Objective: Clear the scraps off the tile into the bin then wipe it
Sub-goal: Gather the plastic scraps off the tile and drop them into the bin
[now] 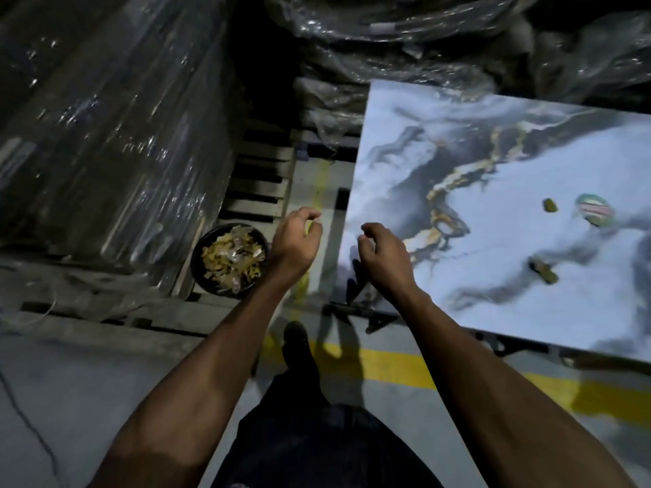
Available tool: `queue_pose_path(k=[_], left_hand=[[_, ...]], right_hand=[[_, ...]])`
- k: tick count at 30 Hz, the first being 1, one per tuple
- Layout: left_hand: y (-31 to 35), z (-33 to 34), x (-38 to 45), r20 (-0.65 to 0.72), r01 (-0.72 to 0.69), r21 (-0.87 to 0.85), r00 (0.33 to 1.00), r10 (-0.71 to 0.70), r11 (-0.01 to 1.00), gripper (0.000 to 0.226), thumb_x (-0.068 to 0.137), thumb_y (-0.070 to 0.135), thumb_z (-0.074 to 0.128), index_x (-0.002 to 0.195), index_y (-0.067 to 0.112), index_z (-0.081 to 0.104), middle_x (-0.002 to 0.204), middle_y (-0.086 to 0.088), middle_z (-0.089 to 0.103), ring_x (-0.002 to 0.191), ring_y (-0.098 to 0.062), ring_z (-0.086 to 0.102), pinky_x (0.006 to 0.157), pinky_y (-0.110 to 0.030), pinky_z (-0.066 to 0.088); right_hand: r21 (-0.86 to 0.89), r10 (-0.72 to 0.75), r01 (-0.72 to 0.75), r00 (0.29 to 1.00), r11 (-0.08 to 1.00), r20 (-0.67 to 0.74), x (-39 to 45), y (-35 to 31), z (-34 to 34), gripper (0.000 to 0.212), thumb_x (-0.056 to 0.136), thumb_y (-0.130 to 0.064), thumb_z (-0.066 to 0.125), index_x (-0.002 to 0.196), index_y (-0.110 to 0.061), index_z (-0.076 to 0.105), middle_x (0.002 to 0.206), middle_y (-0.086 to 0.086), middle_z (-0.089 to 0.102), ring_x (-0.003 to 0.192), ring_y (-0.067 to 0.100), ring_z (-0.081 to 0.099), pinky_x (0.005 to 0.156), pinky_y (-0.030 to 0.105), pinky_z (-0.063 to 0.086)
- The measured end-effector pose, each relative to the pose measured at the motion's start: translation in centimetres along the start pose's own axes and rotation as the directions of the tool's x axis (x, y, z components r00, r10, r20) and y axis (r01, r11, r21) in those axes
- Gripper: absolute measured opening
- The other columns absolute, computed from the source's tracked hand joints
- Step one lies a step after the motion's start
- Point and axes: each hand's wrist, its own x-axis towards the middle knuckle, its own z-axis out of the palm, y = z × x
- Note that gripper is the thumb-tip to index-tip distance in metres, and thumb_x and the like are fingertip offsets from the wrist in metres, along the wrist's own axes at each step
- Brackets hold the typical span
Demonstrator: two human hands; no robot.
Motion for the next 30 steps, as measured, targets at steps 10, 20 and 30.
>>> queue_pose_path(k=[10,20,30], left_hand=[[9.1,9.5,-7.0,0.254,-0.215,0.036,0.946,0.199,0.976,0.026,0.097,0.021,0.049,0.116,0.014,0.065,0.123,-0.003,0.063,0.112,-0.022,0.058,0.093,-0.033,0.047],[12.3,18.2,-5.6,0.406,-0.272,0.018,0.882,0.241,0.962,0.025,0.096,0.017,0.049,0.115,0.011,0.065,0.122,-0.004,0.065,0.113,-0.018,0.057,0.089,-0.021,0.037],[15.8,25.9,3.1,0.494,-0.272,0.044,0.842,0.216,0.961,0.029,0.097,0.017,0.046,0.121,0.011,0.062,0.128,-0.005,0.061,0.12,-0.019,0.054,0.097,-0.023,0.036]], right_hand=[[0.03,0.248,-0.246,0.959,0.969,-0.14,-10.9,10.4,-9.2,0.039,0.099,-0.024,0.045,0.135,-0.011,0.051,0.136,0.011,0.057,0.123,0.029,0.052,0.097,0.038,0.043],[0.068,0.432,-0.433,0.851,0.899,-0.3,-10.8,18.6,-15.7,0.04,0.1,-0.021,0.05,0.137,-0.009,0.049,0.135,0.017,0.052,0.121,0.034,0.052,0.095,0.042,0.045],[-0.333,0.267,-0.301,0.953,0.894,-0.143,-2.6,22.0,-17.9,0.038,0.086,-0.02,0.051,0.124,-0.021,0.052,0.11,0.014,0.048,0.093,0.04,0.051,0.069,0.045,0.05]])
